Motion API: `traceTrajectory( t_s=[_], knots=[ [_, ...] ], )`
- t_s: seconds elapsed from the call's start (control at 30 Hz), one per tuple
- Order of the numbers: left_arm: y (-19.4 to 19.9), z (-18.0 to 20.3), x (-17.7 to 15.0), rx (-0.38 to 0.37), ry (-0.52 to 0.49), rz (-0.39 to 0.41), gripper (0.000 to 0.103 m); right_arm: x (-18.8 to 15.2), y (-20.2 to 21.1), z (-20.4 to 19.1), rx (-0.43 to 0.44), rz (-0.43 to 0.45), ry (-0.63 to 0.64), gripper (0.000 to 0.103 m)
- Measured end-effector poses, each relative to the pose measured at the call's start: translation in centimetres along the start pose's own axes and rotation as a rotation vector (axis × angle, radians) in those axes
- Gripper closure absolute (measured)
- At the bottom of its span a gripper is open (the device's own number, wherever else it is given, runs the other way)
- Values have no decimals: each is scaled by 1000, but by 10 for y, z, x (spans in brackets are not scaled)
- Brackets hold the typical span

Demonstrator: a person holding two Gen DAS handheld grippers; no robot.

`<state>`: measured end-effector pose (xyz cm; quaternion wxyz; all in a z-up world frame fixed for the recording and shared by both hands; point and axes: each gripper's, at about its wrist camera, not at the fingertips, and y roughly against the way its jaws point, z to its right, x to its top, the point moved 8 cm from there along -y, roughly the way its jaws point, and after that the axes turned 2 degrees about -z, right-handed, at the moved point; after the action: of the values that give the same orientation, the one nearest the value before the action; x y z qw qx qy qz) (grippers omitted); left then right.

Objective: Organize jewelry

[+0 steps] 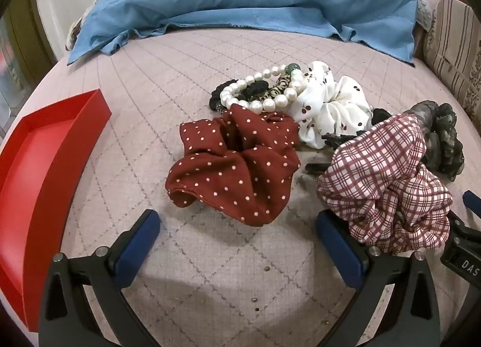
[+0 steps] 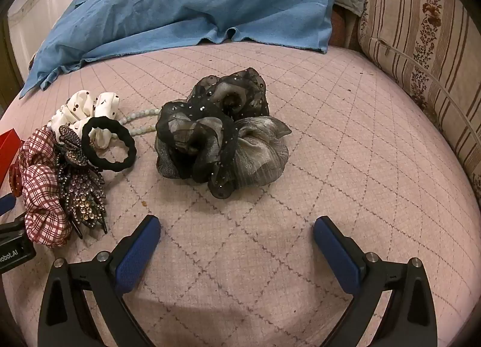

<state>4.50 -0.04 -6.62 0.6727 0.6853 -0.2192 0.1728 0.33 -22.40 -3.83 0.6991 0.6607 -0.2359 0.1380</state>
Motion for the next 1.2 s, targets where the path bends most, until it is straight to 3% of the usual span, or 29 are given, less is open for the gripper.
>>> traceTrajectory(
  t_s=[1.2],
  knots=[
    [-1, 2, 0, 3, -1, 0, 0, -4, -3, -5, 1, -1, -1, 0]
  ],
)
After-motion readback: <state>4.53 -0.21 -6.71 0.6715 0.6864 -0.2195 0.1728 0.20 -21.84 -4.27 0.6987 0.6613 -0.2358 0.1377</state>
